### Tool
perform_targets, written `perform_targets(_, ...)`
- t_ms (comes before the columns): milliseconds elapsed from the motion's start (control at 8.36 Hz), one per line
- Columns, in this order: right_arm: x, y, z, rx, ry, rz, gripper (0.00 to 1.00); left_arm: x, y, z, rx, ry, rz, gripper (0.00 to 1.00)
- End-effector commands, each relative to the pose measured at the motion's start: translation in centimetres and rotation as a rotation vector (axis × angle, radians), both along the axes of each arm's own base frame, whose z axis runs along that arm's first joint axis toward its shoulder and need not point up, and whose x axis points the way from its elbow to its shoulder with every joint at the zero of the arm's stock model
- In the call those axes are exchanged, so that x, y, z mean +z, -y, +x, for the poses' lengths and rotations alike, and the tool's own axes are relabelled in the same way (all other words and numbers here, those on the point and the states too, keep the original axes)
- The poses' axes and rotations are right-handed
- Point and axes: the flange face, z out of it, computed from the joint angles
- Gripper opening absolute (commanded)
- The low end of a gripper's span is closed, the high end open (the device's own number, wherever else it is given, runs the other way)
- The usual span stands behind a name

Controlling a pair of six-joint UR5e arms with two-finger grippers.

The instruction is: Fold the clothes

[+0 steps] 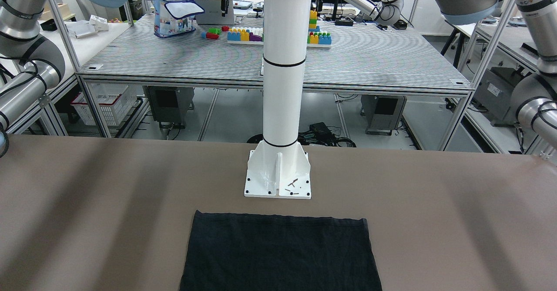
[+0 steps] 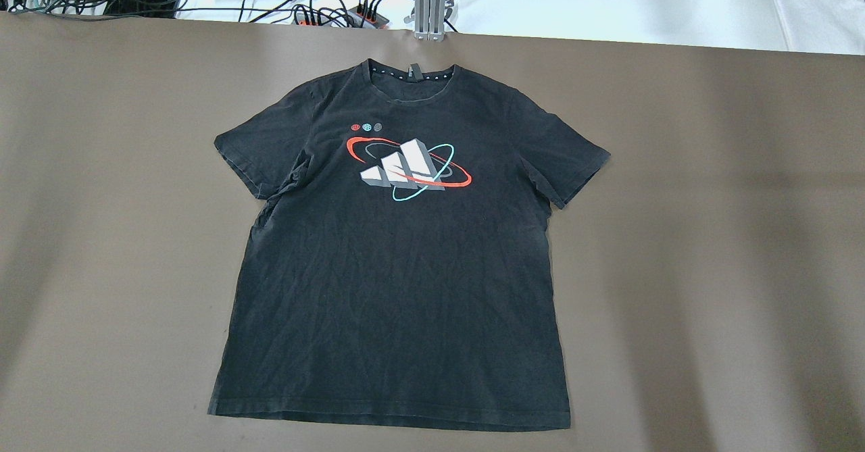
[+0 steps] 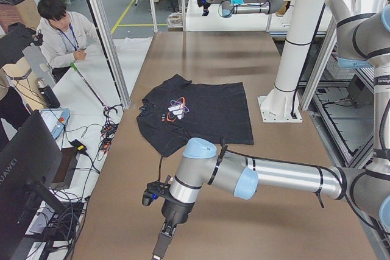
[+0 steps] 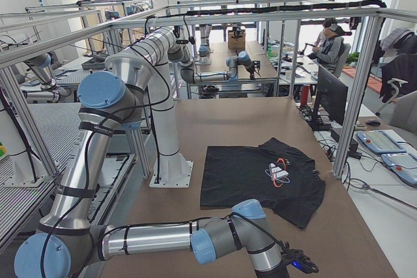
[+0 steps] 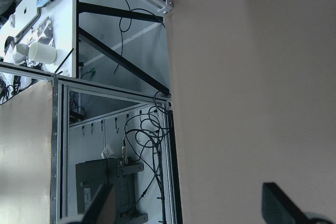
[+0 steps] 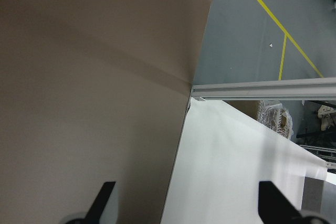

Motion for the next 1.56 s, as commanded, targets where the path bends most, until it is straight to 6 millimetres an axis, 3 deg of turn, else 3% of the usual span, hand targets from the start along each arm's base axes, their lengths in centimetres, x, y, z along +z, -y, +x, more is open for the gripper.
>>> perform_targets(0,-0.3,0.2,-0.1,0.0,0.004,0.009,0.94,-2.6,2.4,1.5,0.015,-0.021,0.047,1.0)
perform_targets(120,-0.5,0.4,-0.3,0.005,0.014,0.012,0.94,-3.9,3.7,4.1,0.067,-0.086,0.066,1.0)
perform_targets(239,-1.0,1.0,-0.3,0.009,0.016,0.022,0.94,-5.3,4.9,5.9,0.009,-0.169,0.069,1.0)
perform_targets(359,-2.3,2.5,-0.7,0.001,0.02,0.047,0.94,-5.6,5.6,9.4,0.045,-0.191,0.087,1.0)
perform_targets(479,-3.0,3.4,-1.9,-0.03,0.063,0.053,0.94,-6.8,7.7,15.2,0.173,-0.174,0.112,1.0)
perform_targets(598,-2.8,4.7,-3.2,-0.021,0.136,0.04,0.94,-7.2,8.7,16.4,0.201,-0.184,0.114,1.0)
perform_targets(718,-2.5,6.5,-6.2,0.013,0.233,0.005,0.94,-8.6,10.1,19.4,0.243,-0.214,0.121,1.0)
perform_targets(957,-5.9,11.0,-16.4,0.008,0.326,-0.003,0.94,-9.2,12.5,24.8,0.252,-0.286,0.1,1.0)
perform_targets(1197,-10.1,11.8,-28.9,0.031,0.442,-0.041,0.94,-9.2,13.9,32.7,0.243,-0.421,0.103,1.0)
perform_targets(1436,-13.4,11.9,-34.9,0.059,0.516,-0.06,0.94,-11.5,15.2,39.5,0.22,-0.504,0.078,1.0)
